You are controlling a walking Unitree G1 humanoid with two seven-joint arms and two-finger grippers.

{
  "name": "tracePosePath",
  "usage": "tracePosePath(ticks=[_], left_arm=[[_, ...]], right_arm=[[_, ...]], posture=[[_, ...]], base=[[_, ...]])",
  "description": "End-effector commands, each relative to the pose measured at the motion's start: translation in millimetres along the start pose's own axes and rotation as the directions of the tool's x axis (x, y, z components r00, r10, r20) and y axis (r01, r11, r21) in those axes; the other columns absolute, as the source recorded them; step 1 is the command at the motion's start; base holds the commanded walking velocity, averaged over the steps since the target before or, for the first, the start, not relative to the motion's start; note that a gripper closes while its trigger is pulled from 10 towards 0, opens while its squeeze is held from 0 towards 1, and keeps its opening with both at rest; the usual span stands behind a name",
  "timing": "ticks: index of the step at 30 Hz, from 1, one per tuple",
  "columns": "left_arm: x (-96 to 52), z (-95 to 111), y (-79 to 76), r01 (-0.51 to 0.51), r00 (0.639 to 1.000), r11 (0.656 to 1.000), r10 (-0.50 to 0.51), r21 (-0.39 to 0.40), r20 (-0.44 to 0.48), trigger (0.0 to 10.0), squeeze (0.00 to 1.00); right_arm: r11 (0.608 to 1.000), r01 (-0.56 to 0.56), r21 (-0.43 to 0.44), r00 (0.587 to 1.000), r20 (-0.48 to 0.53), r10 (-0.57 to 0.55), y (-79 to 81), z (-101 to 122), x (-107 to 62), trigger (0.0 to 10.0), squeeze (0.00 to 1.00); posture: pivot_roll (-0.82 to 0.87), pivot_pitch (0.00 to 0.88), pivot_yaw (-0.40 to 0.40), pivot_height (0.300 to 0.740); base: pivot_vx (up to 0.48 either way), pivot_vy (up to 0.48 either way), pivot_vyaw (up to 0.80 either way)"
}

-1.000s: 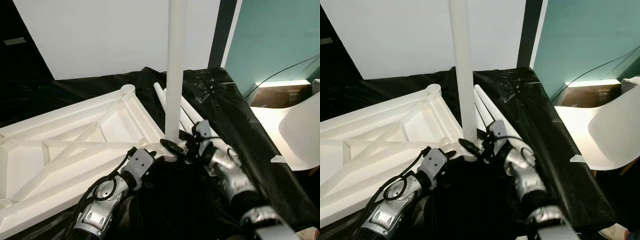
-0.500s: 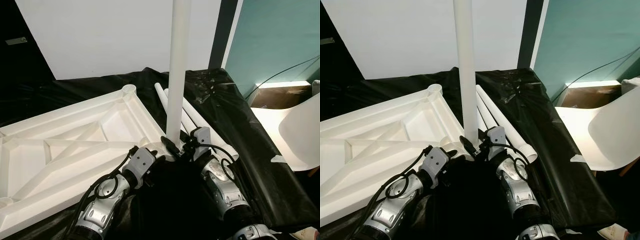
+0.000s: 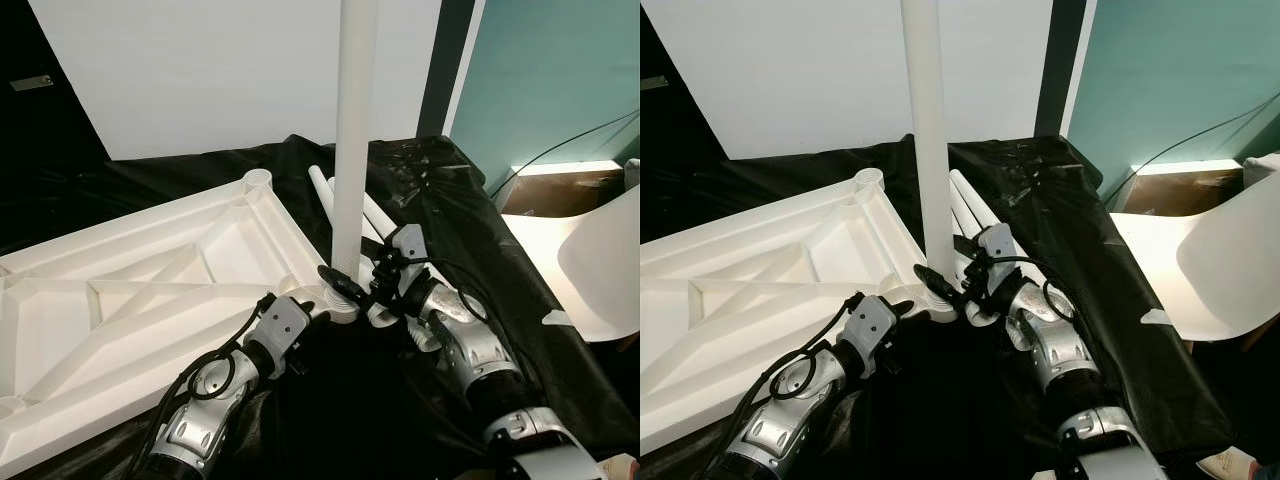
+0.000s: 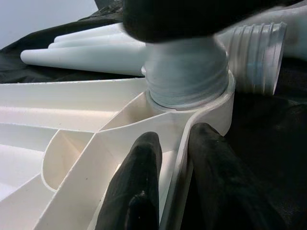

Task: Building children table

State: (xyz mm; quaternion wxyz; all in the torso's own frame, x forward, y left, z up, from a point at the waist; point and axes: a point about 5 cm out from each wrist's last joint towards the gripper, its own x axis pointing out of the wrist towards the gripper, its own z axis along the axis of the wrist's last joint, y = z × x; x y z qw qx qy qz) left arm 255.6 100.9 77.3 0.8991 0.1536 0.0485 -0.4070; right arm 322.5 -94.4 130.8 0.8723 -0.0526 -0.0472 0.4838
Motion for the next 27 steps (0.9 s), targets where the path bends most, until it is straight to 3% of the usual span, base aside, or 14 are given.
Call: tracePosePath(ticks=[1, 2, 3, 4, 7, 15, 18, 21, 22, 23, 25, 26, 27], left_arm=[[-3.9, -27.5, -21.1, 0.116, 0.984, 0.991, -0.123, -0.059, -0.126, 10.0, 0.00], [-4.1, -27.2, -21.1, 0.115, 0.985, 0.992, -0.122, -0.058, -0.125, 10.0, 0.00], [-4.1, -27.2, -21.1, 0.115, 0.985, 0.992, -0.122, -0.058, -0.125, 10.0, 0.00], [-4.4, -27.0, -21.0, 0.114, 0.985, 0.992, -0.120, -0.058, -0.125, 10.0, 0.00], [-5.7, -26.9, -20.1, 0.106, 0.986, 0.993, -0.113, -0.059, -0.124, 10.0, 0.00], [-7.6, -24.9, -18.2, 0.093, 0.989, 0.993, -0.100, -0.069, -0.105, 10.0, 0.00], [-7.5, -21.0, -17.4, 0.090, 0.992, 0.993, -0.096, -0.076, -0.081, 10.0, 0.00], [-7.4, -20.4, -17.3, 0.088, 0.992, 0.993, -0.094, -0.077, -0.078, 10.0, 0.00], [-7.4, -20.4, -17.2, 0.087, 0.992, 0.993, -0.093, -0.076, -0.079, 10.0, 0.00], [-7.4, -20.4, -17.2, 0.087, 0.992, 0.993, -0.093, -0.076, -0.079, 10.0, 0.00], [-8.0, -20.6, -16.6, 0.087, 0.992, 0.994, -0.093, -0.071, -0.083, 10.0, 0.00], [-8.0, -20.6, -16.6, 0.087, 0.992, 0.994, -0.093, -0.071, -0.083, 10.0, 0.00], [-8.4, -20.8, -15.8, 0.088, 0.992, 0.994, -0.094, -0.069, -0.086, 10.0, 0.00]], right_arm=[[0.999, -0.049, 0.005, 0.999, -0.014, 0.049, 0.8, 0.2, 2.4, 10.0, 0.00], [0.995, -0.098, 0.002, 0.994, -0.041, 0.098, -2.3, -0.1, 2.6, 9.1, 0.00], [0.995, -0.098, 0.002, 0.994, -0.041, 0.098, -2.3, -0.1, 2.6, 9.1, 0.00], [0.992, -0.127, 0.006, 0.990, -0.060, 0.127, -6.3, 0.0, 2.6, 0.0, 0.00], [0.988, -0.151, 0.018, 0.985, -0.078, 0.152, -16.0, 2.4, 2.2, 0.0, 0.00], [0.993, -0.114, 0.040, 0.991, -0.060, 0.116, -20.8, 3.6, 2.1, 0.0, 0.00], [0.995, 0.060, 0.081, 0.998, 0.028, -0.062, -17.6, 0.9, 5.1, 0.0, 0.00], [0.992, 0.089, 0.095, 0.995, 0.045, -0.093, -16.5, -0.2, 5.1, 0.0, 0.00], [0.978, 0.174, 0.115, 0.980, 0.075, -0.183, -10.2, -4.5, 3.2, 0.0, 0.00], [0.978, 0.174, 0.115, 0.980, 0.075, -0.183, -10.2, -4.5, 3.2, 0.0, 0.00], [0.903, 0.392, 0.174, 0.905, 0.104, -0.413, 1.3, -13.0, -4.9, 0.0, 0.00], [0.903, 0.392, 0.174, 0.905, 0.104, -0.413, 1.3, -13.0, -4.9, 0.0, 0.00], [0.858, 0.474, 0.198, 0.861, 0.100, -0.499, 5.0, -14.8, -8.3, 0.0, 0.00]], posture=[[0.16, 0.000, -0.002, 0.740], [0.16, 0.000, -0.003, 0.740], [0.16, 0.000, -0.003, 0.740], [0.17, 0.000, -0.004, 0.740], [0.18, 0.000, -0.005, 0.740], [0.18, 0.000, -0.006, 0.740], [0.18, 0.000, -0.008, 0.740], [0.18, 0.000, -0.008, 0.740], [0.18, 0.000, -0.005, 0.740], [0.18, 0.000, -0.005, 0.740], [0.18, 0.000, -0.002, 0.740], [0.18, 0.000, -0.002, 0.740], [0.17, 0.000, 0.001, 0.740]], base=[[0.000, 0.000, 0.00], [0.000, 0.000, 0.00], [0.000, 0.000, 0.00], [0.000, 0.000, 0.00], [0.000, 0.000, 0.00], [0.000, 0.000, 0.00], [0.000, 0.000, 0.00], [0.000, 0.000, 0.00], [0.000, 0.000, 0.00], [0.000, 0.000, 0.00], [0.000, 0.000, 0.00], [0.000, 0.000, 0.00], [0.000, 0.000, 0.00]])
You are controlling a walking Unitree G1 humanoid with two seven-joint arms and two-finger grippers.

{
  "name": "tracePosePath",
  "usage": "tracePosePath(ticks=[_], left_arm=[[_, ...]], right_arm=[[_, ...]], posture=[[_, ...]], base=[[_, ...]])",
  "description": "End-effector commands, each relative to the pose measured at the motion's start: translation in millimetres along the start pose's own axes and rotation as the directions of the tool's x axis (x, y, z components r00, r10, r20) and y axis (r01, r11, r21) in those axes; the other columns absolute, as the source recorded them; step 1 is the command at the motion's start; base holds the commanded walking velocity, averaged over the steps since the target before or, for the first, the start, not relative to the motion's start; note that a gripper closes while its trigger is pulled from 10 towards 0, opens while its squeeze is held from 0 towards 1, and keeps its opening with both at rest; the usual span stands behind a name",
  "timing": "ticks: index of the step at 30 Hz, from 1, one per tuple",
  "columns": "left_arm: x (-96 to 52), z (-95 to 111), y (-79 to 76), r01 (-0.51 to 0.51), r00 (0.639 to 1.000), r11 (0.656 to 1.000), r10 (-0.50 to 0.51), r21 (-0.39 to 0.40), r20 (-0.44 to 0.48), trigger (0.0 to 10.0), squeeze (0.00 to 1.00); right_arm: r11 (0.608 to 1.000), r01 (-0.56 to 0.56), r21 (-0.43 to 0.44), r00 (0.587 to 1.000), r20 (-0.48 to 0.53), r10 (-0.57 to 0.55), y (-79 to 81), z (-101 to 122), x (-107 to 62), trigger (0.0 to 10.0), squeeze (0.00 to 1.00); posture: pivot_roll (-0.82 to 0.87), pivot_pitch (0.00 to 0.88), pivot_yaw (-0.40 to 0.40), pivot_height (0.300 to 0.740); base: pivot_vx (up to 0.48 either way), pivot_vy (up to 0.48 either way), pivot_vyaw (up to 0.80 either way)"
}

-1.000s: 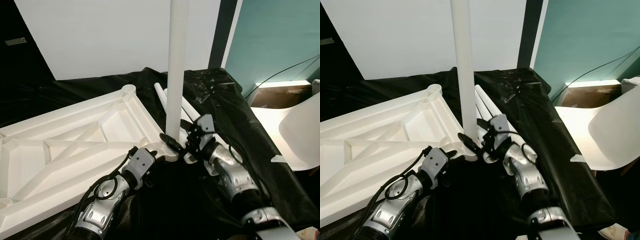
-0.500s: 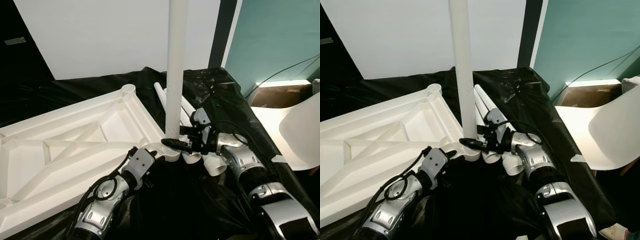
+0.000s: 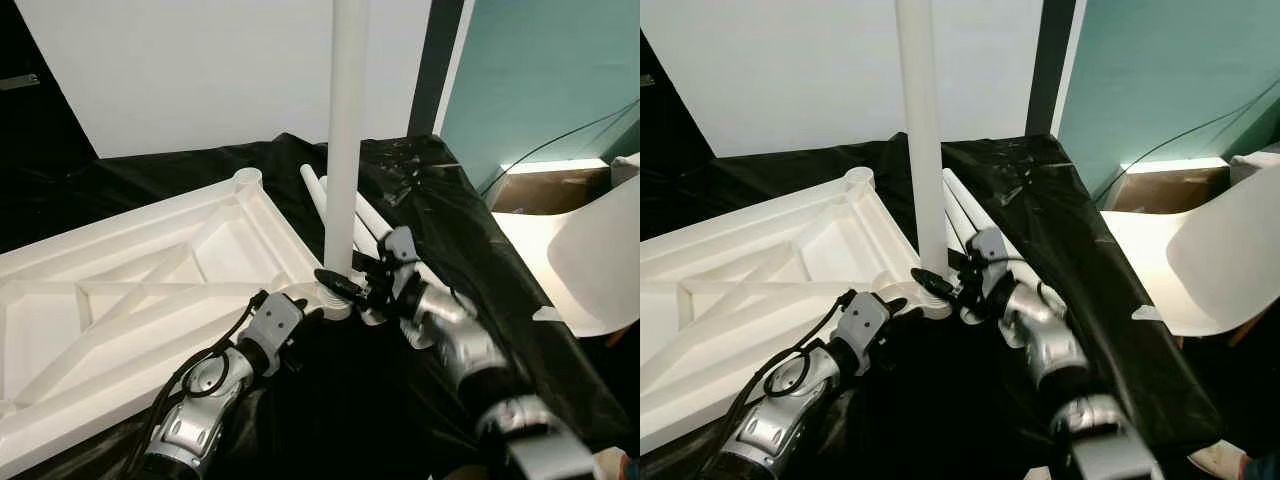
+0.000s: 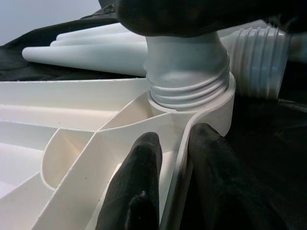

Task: Building children table

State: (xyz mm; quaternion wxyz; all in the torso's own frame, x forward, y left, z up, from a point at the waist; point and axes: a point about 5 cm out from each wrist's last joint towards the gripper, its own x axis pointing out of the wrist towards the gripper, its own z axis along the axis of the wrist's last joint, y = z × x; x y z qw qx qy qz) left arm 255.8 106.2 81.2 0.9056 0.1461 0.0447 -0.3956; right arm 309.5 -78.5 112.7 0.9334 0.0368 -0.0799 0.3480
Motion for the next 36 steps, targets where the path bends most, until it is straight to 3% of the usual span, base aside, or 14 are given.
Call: tracePosePath(ticks=[1, 11, 12, 13, 14, 17, 18, 23, 28, 30, 31, 32, 33, 36], left_arm=[[-4.6, -22.9, -19.4, 0.115, 0.988, 0.992, -0.120, -0.056, -0.097, 10.0, 0.00], [-1.6, -21.6, -18.6, 0.125, 0.987, 0.991, -0.129, -0.053, -0.095, 10.0, 0.00], [-0.8, -21.3, -18.5, 0.125, 0.987, 0.991, -0.129, -0.053, -0.094, 10.0, 0.00], [0.0, -21.1, -18.5, 0.125, 0.987, 0.991, -0.130, -0.053, -0.093, 10.0, 0.00], [0.7, -20.8, -18.9, 0.125, 0.987, 0.991, -0.130, -0.054, -0.092, 10.0, 0.00], [1.3, -21.0, -20.1, 0.126, 0.987, 0.991, -0.130, -0.056, -0.091, 10.0, 0.00], [1.4, -21.2, -20.3, 0.126, 0.987, 0.991, -0.130, -0.056, -0.091, 10.0, 0.00], [1.8, -21.4, -19.8, 0.122, 0.988, 0.991, -0.127, -0.058, -0.091, 10.0, 0.00], [2.1, -21.2, -20.2, 0.121, 0.988, 0.991, -0.126, -0.057, -0.089, 10.0, 0.00], [2.0, -21.3, -20.2, 0.121, 0.988, 0.991, -0.126, -0.057, -0.089, 10.0, 0.00], [1.7, -21.5, -20.0, 0.120, 0.988, 0.991, -0.125, -0.057, -0.090, 10.0, 0.00], [1.5, -21.5, -19.9, 0.119, 0.988, 0.991, -0.124, -0.056, -0.090, 10.0, 0.00], [1.0, -21.6, -19.7, 0.117, 0.988, 0.992, -0.122, -0.056, -0.091, 10.0, 0.00], [0.3, -21.8, -19.5, 0.112, 0.989, 0.992, -0.117, -0.056, -0.091, 10.0, 0.00]], right_arm=[[0.975, 0.218, 0.046, 0.975, 0.035, -0.220, -18.3, 4.9, -9.3, 0.0, 0.00], [0.974, 0.224, 0.018, 0.973, 0.051, -0.225, -13.5, 8.0, -9.8, 0.0, 0.00], [0.983, 0.182, 0.010, 0.983, 0.037, -0.182, -8.8, 7.5, -8.9, 10.0, 0.00], [0.990, 0.141, 0.011, 0.990, 0.025, -0.142, -5.2, 7.0, -8.1, 10.0, 0.00], [0.996, 0.090, 0.014, 0.996, 0.012, -0.090, -1.8, 7.2, -6.9, 10.0, 1.00], [1.000, -0.028, -0.002, 0.999, -0.016, 0.028, 2.6, 9.2, -3.5, 10.0, 1.00], [0.998, -0.057, -0.013, 0.998, -0.029, 0.057, 1.1, 10.4, -1.7, 10.0, 0.00], [0.991, -0.130, -0.042, 0.990, -0.054, 0.128, -9.2, 17.0, 4.7, 10.0, 0.00], [0.945, -0.314, -0.096, 0.944, -0.139, 0.299, -28.5, 27.8, 11.7, 10.0, 0.00], [0.937, -0.336, -0.099, 0.935, -0.156, 0.319, -30.3, 28.1, 11.8, 10.0, 0.00], [0.926, -0.366, -0.096, 0.921, -0.180, 0.346, -32.3, 27.9, 12.0, 7.1, 0.00], [0.919, -0.384, -0.092, 0.912, -0.194, 0.362, -33.5, 27.8, 12.0, 7.1, 0.00], [0.912, -0.400, -0.090, 0.903, -0.205, 0.376, -34.8, 28.3, 12.6, 0.0, 0.00], [0.909, -0.409, -0.083, 0.895, -0.228, 0.382, -38.3, 29.1, 14.9, 0.0, 0.00]], posture=[[0.17, 0.000, 0.001, 0.740], [0.16, 0.000, 0.002, 0.740], [0.16, 0.000, 0.001, 0.740], [0.15, 0.000, 0.001, 0.740], [0.15, 0.000, -0.002, 0.740], [0.15, 0.000, -0.003, 0.740], [0.15, 0.000, -0.006, 0.740], [0.16, 0.000, -0.009, 0.740], [0.16, 0.000, -0.011, 0.740], [0.16, 0.000, -0.011, 0.740], [0.16, 0.000, -0.013, 0.740], [0.16, 0.000, -0.013, 0.740], [0.16, 0.000, -0.013, 0.740], [0.17, 0.000, -0.016, 0.740]], base=[[0.000, 0.000, 0.00], [0.000, 0.000, 0.00], [0.000, 0.000, 0.00], [0.000, 0.000, 0.00], [0.000, 0.000, 0.00], [0.000, 0.000, 0.00], [0.000, 0.000, 0.00], [0.000, 0.000, 0.00], [0.000, 0.000, 0.00], [0.000, 0.000, 0.00], [0.000, 0.000, 0.00], [0.000, 0.000, 0.00], [0.000, 0.000, 0.00], [0.000, 0.000, 0.00]])
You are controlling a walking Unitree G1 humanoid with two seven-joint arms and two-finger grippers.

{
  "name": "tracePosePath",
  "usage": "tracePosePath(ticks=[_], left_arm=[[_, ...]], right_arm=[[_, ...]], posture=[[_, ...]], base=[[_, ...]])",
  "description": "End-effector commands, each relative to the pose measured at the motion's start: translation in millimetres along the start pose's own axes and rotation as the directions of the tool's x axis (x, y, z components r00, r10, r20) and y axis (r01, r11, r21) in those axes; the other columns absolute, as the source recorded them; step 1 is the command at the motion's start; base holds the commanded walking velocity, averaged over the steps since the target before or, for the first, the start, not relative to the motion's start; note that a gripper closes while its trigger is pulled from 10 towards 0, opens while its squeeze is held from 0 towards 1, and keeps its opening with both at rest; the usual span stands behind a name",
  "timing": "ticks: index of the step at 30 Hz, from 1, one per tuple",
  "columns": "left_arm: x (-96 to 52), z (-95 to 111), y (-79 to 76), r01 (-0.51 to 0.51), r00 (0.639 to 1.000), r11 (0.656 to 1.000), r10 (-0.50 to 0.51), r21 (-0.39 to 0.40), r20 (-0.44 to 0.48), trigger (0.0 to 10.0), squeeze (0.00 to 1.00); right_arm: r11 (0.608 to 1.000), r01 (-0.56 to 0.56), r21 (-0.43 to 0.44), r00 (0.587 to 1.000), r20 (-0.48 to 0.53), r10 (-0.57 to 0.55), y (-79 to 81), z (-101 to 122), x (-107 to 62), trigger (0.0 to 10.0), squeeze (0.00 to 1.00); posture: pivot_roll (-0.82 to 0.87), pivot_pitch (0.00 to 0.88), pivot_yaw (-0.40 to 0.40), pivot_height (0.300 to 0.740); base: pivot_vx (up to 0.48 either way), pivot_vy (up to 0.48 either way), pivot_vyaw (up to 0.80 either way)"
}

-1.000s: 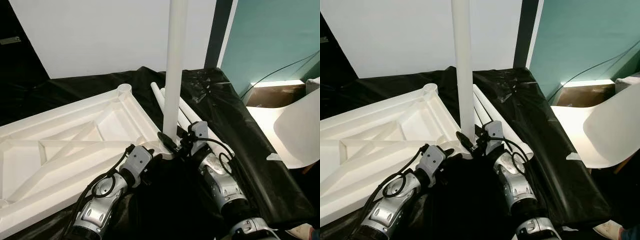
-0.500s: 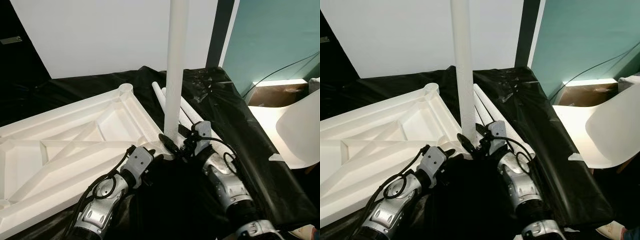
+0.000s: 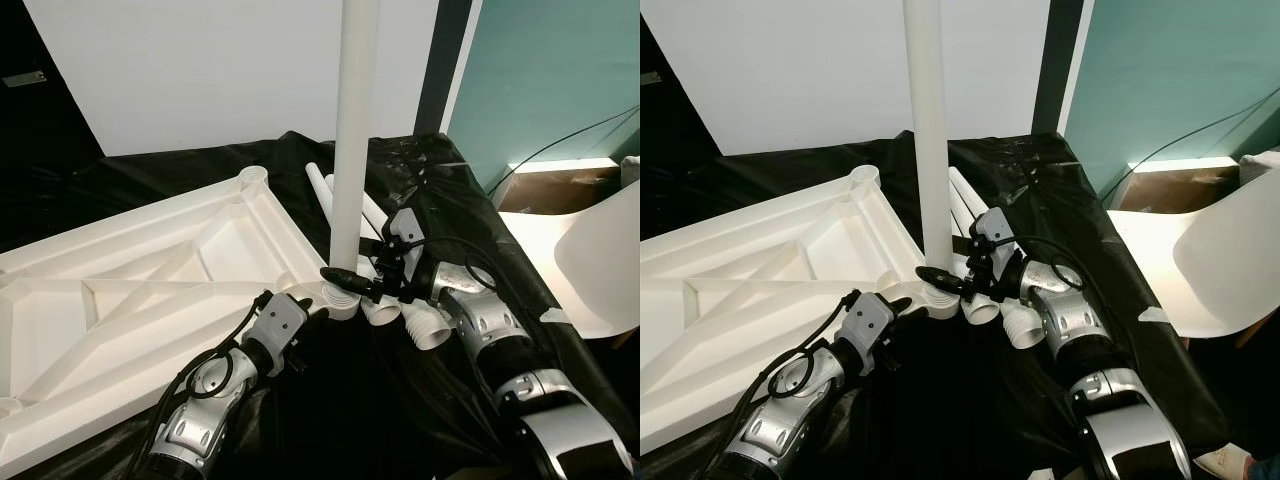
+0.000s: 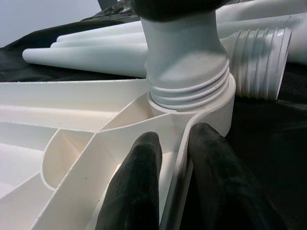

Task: Building children table

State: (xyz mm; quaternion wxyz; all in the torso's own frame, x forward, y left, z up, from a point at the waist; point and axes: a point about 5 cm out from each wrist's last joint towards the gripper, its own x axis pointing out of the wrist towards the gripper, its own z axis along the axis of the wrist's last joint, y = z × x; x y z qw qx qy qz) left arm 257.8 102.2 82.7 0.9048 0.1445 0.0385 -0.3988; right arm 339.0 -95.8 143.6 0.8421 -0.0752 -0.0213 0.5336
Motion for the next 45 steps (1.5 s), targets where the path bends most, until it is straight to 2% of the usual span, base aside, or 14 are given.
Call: tracePosePath(ticks=[1, 10, 15, 18, 23, 27, 32, 33, 34, 35, 36, 38, 39, 45], left_arm=[[-4.2, -24.5, -18.9, 0.104, 0.988, 0.993, -0.110, -0.060, -0.104, 10.0, 0.00], [-5.7, -25.5, -20.5, 0.099, 0.989, 0.993, -0.106, -0.063, -0.107, 10.0, 0.00], [-6.1, -25.8, -20.4, 0.096, 0.989, 0.993, -0.102, -0.063, -0.107, 10.0, 0.00], [-6.8, -26.1, -20.7, 0.097, 0.989, 0.993, -0.103, -0.063, -0.108, 10.0, 0.00], [-6.7, -26.6, -18.8, 0.111, 0.987, 0.992, -0.116, -0.056, -0.113, 10.0, 0.00], [-4.3, -25.0, -16.8, 0.111, 0.987, 0.992, -0.116, -0.052, -0.109, 10.0, 0.00], [-3.7, -24.6, -17.4, 0.113, 0.987, 0.992, -0.118, -0.052, -0.107, 10.0, 0.00], [-3.6, -24.6, -17.6, 0.115, 0.987, 0.992, -0.120, -0.051, -0.107, 10.0, 0.00], [-3.6, -24.6, -17.6, 0.115, 0.987, 0.992, -0.120, -0.051, -0.107, 10.0, 0.00], [-3.6, -24.7, -17.9, 0.116, 0.987, 0.992, -0.121, -0.051, -0.107, 10.0, 0.00], [-3.6, -24.7, -17.9, 0.116, 0.987, 0.992, -0.121, -0.051, -0.107, 10.0, 0.00], [-3.0, -24.8, -18.0, 0.117, 0.987, 0.992, -0.122, -0.051, -0.107, 10.0, 0.00], [-2.0, -24.6, -18.4, 0.118, 0.987, 0.992, -0.123, -0.051, -0.105, 10.0, 0.00], [0.1, -23.8, -19.6, 0.121, 0.987, 0.991, -0.126, -0.053, -0.100, 10.0, 0.00]], right_arm=[[1.000, 0.012, 0.014, 1.000, -0.022, -0.012, -6.3, -0.5, -3.5, 0.0, 0.00], [0.997, 0.032, 0.076, 0.999, 0.012, -0.033, -3.0, -3.3, -3.0, 0.0, 0.00], [0.982, 0.130, 0.135, 0.988, 0.060, -0.139, 19.1, -17.0, -4.4, 0.0, 0.00], [0.947, 0.256, 0.194, 0.955, 0.099, -0.278, 36.1, -25.9, -7.3, 0.0, 0.00], [0.854, 0.445, 0.268, 0.872, 0.090, -0.482, 39.4, -35.4, -17.6, 0.0, 0.00], [0.822, 0.496, 0.279, 0.837, 0.099, -0.538, 34.0, -31.3, -20.1, 0.0, 0.00], [0.825, 0.491, 0.279, 0.842, 0.092, -0.532, 37.0, -28.9, -18.4, 0.0, 0.00], [0.830, 0.486, 0.273, 0.848, 0.080, -0.523, 39.6, -28.8, -17.3, 1.2, 0.00], [0.830, 0.486, 0.273, 0.848, 0.080, -0.523, 39.6, -28.8, -17.3, 1.2, 0.00], [0.839, 0.467, 0.279, 0.860, 0.076, -0.504, 41.3, -28.3, -16.1, 9.0, 1.00], [0.839, 0.467, 0.279, 0.860, 0.076, -0.504, 41.3, -28.3, -16.1, 9.0, 1.00], [0.897, 0.364, 0.251, 0.915, 0.084, -0.395, 44.7, -24.2, -10.6, 10.0, 1.00], [0.926, 0.301, 0.229, 0.941, 0.084, -0.327, 43.9, -22.5, -7.8, 10.0, 0.00], [0.978, 0.163, 0.131, 0.981, 0.083, -0.174, 32.0, -13.9, -4.9, 10.0, 0.00]], posture=[[0.18, 0.000, -0.018, 0.740], [0.18, 0.000, -0.024, 0.740], [0.18, 0.000, -0.024, 0.740], [0.18, 0.000, -0.016, 0.740], [0.17, 0.000, -0.007, 0.740], [0.16, 0.000, -0.002, 0.740], [0.16, 0.000, 0.001, 0.740], [0.16, 0.000, 0.001, 0.740], [0.16, 0.000, 0.001, 0.740], [0.15, 0.000, 0.001, 0.740], [0.15, 0.000, 0.001, 0.740], [0.15, 0.000, -0.002, 0.740], [0.15, 0.000, -0.002, 0.740], [0.15, 0.000, -0.003, 0.740]], base=[[0.000, 0.000, 0.00], [0.000, 0.000, 0.00], [0.000, 0.000, 0.00], [0.000, 0.000, 0.00], [0.000, 0.000, 0.00], [0.000, 0.000, 0.00], [0.000, 0.000, 0.00], [0.000, 0.000, 0.00], [0.000, 0.000, 0.00], [0.000, 0.000, 0.00], [0.000, 0.000, 0.00], [0.000, 0.000, 0.00], [0.000, 0.000, 0.00], [0.000, 0.000, 0.00]])
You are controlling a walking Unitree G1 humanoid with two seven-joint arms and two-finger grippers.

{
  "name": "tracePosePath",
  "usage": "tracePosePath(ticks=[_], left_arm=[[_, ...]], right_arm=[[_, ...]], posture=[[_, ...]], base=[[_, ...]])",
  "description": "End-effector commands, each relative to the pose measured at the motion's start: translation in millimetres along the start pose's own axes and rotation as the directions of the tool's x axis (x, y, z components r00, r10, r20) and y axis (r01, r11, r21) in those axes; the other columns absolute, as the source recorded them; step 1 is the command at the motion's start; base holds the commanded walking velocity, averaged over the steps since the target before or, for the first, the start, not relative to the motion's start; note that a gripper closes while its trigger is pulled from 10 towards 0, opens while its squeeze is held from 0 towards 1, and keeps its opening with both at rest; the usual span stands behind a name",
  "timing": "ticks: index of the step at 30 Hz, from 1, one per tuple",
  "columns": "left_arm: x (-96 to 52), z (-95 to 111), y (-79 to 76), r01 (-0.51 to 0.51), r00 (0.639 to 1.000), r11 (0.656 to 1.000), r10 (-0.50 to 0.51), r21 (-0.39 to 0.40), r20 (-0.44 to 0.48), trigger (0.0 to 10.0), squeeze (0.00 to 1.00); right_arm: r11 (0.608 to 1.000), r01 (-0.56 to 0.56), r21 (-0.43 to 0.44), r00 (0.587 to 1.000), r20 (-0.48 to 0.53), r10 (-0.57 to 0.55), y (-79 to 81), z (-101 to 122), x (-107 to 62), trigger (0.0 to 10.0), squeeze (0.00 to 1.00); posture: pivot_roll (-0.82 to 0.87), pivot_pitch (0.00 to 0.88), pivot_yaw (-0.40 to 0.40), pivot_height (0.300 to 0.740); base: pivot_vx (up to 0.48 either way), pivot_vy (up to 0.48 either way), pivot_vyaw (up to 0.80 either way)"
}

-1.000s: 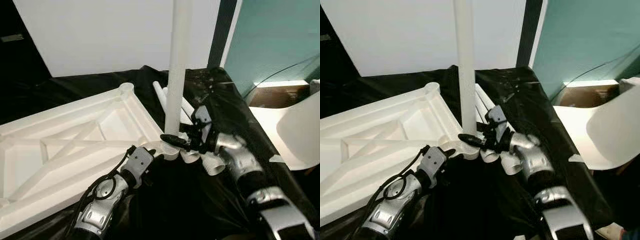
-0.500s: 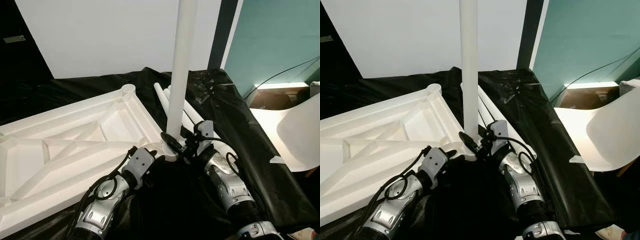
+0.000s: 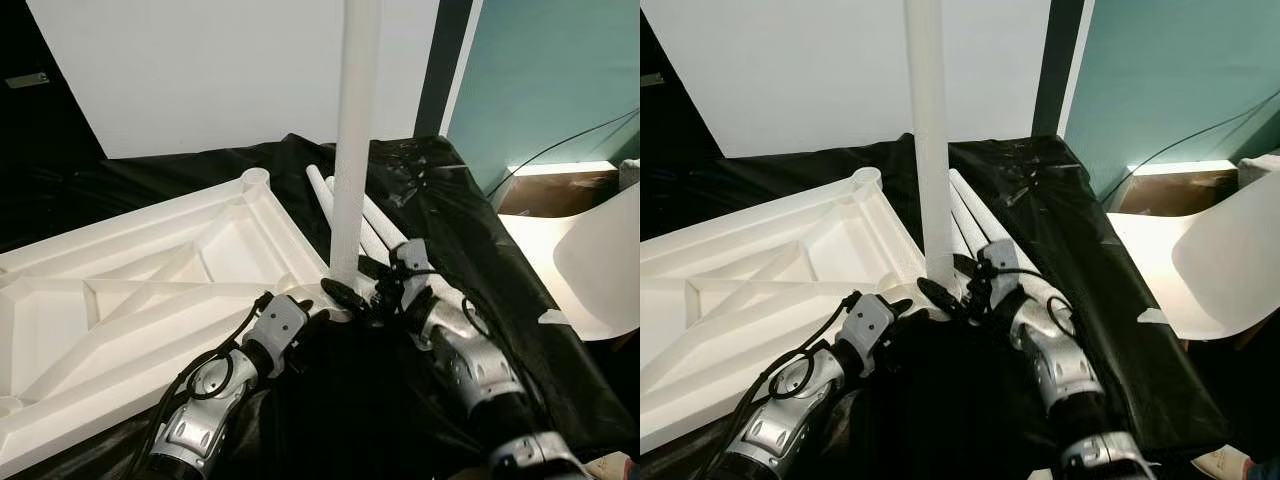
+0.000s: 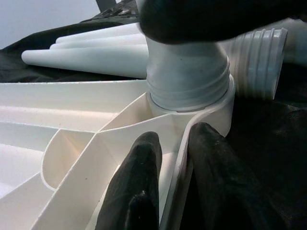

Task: Building children table

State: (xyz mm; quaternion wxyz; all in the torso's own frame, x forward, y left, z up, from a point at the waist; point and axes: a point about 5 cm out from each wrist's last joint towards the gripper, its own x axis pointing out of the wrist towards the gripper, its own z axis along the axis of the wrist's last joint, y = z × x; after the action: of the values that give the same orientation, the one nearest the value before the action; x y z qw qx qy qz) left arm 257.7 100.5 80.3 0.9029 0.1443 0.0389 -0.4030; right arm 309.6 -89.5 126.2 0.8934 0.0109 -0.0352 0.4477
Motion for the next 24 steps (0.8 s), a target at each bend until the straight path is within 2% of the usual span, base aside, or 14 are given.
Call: tracePosePath(ticks=[1, 5, 8, 9, 10, 14, 19, 24], left_arm=[[-1.3, -22.0, -17.8, 0.112, 0.988, 0.992, -0.117, -0.054, -0.101, 10.0, 0.00], [-1.3, -22.1, -17.7, 0.110, 0.988, 0.992, -0.115, -0.054, -0.101, 10.0, 0.00], [-2.6, -22.5, -17.5, 0.102, 0.989, 0.993, -0.107, -0.056, -0.102, 10.0, 0.00], [-2.6, -22.5, -17.5, 0.102, 0.989, 0.993, -0.107, -0.056, -0.102, 10.0, 0.00], [-3.6, -22.8, -17.4, 0.096, 0.989, 0.994, -0.102, -0.057, -0.103, 10.0, 0.00], [-4.7, -23.1, -17.4, 0.091, 0.990, 0.994, -0.097, -0.059, -0.103, 10.0, 0.00], [-5.5, -23.4, -17.4, 0.090, 0.990, 0.994, -0.096, -0.059, -0.104, 10.0, 0.00], [-6.7, -23.6, -18.1, 0.091, 0.990, 0.994, -0.097, -0.058, -0.106, 10.0, 0.00]], right_arm=[[0.999, -0.036, -0.010, 0.999, -0.008, 0.036, 0.5, -0.9, 1.2, 10.0, 0.00], [0.995, -0.089, -0.048, 0.996, -0.030, 0.088, -7.9, 4.5, 3.3, 10.0, 0.00], [0.981, -0.177, -0.081, 0.980, -0.111, 0.168, -17.8, 5.6, 5.4, 10.0, 0.00], [0.981, -0.177, -0.081, 0.980, -0.111, 0.168, -17.8, 5.6, 5.4, 10.0, 0.00], [0.970, -0.233, -0.068, 0.963, -0.154, 0.220, -20.7, 5.0, 5.4, 0.0, 0.00], [0.959, -0.280, -0.033, 0.943, -0.194, 0.269, -24.7, 3.3, 3.5, 0.0, 0.00], [0.956, -0.293, -0.028, 0.938, -0.201, 0.282, -27.2, 2.7, 2.8, 0.0, 0.00], [0.974, -0.224, -0.036, 0.966, -0.139, 0.217, -19.3, -1.0, 2.1, 0.0, 0.00]], posture=[[0.15, 0.000, -0.003, 0.740], [0.15, 0.000, -0.009, 0.740], [0.16, 0.000, -0.010, 0.740], [0.16, 0.000, -0.010, 0.740], [0.17, 0.000, -0.016, 0.740], [0.17, 0.000, -0.016, 0.740], [0.18, 0.000, -0.015, 0.740], [0.18, 0.000, -0.012, 0.740]], base=[[0.000, 0.000, 0.00], [0.000, 0.000, 0.00], [0.000, 0.000, 0.00], [0.000, 0.000, 0.00], [0.000, 0.000, 0.00], [0.000, 0.000, 0.00], [0.000, 0.000, 0.00], [0.000, 0.000, 0.00]])
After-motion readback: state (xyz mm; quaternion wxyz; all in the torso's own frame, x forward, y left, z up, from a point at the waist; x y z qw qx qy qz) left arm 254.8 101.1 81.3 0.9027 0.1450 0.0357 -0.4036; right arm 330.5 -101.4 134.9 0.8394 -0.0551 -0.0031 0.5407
